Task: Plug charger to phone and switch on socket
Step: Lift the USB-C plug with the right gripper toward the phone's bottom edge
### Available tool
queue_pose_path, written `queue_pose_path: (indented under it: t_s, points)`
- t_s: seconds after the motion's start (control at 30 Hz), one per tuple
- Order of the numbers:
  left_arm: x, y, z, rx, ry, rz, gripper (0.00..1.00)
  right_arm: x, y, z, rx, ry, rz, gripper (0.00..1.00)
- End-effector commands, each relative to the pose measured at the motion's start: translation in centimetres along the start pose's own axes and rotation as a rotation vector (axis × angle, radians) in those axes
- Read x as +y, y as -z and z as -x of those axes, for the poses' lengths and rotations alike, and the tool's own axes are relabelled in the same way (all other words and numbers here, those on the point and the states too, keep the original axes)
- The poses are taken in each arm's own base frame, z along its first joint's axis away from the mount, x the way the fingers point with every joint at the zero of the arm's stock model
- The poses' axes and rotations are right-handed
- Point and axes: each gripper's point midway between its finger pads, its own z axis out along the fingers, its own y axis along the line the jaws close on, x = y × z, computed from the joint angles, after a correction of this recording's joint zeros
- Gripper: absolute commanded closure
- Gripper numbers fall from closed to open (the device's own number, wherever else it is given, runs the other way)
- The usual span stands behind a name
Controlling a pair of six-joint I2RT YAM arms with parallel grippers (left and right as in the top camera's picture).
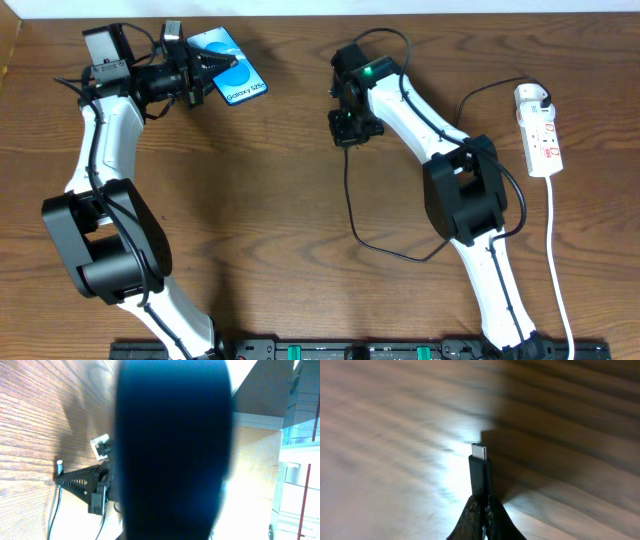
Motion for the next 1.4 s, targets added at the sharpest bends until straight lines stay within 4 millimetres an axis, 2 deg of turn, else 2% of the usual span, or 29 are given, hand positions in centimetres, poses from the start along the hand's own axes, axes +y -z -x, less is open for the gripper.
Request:
queue_pose_path:
  t_s: [0.0, 0.1, 0.3, 0.5, 0.63, 0.87, 1.0, 1.17, 1.27, 1.37]
  points:
    - [-0.7, 0.2, -0.6, 0.027, -0.037, -0.030, 0.93, 4.0, 5.5, 0.8, -0.083, 0.235, 0.257, 0.99]
    - [-0.7, 0.2, -0.7, 0.033, -0.032, -0.034, 0.93, 5.3, 9.2, 0.9, -0.135, 0.286, 0.403, 0.99]
    - [-0.7, -0.1, -0.9, 0.041, -0.032, -0.034, 0.93, 5.9, 15.7, 0.1, -0.205, 0.342, 0.675, 0.99]
    - [-1.2, -1.4, -2.0, 0.089, -0.086, -0.050, 0.93, 4.1, 19.2, -2.9, -0.196, 0.387, 0.789, 0.99]
    - [-1.4, -2.2, -2.7, 0.116, -0.113, -0.058, 0.93, 3.1, 19.7, -3.8, -0.180, 0.380, 0.793, 0.99]
    - [-1.6, -3.4, -3.7, 0.149, -0.129, -0.059, 0.93, 3.4, 19.3, -4.2, -0.152, 0.370, 0.782, 0.98]
    - [-1.7, -3.6, -3.9, 0.155, -0.130, -0.059, 0.93, 3.5, 18.4, -4.3, -0.114, 0.351, 0.715, 0.98]
    - [-1.7, -3.6, -3.9, 0.155, -0.130, -0.059, 0.93, 3.1, 18.2, -4.1, -0.097, 0.296, 0.577, 0.98]
    - [-1.7, -3.6, -3.9, 0.155, -0.130, -0.059, 0.93, 3.9, 19.8, -4.7, -0.124, 0.343, 0.498, 0.98]
    - [-1.7, -3.6, -3.9, 0.155, -0.130, -0.059, 0.93, 5.3, 21.8, -5.6, -0.158, 0.385, 0.491, 0.98]
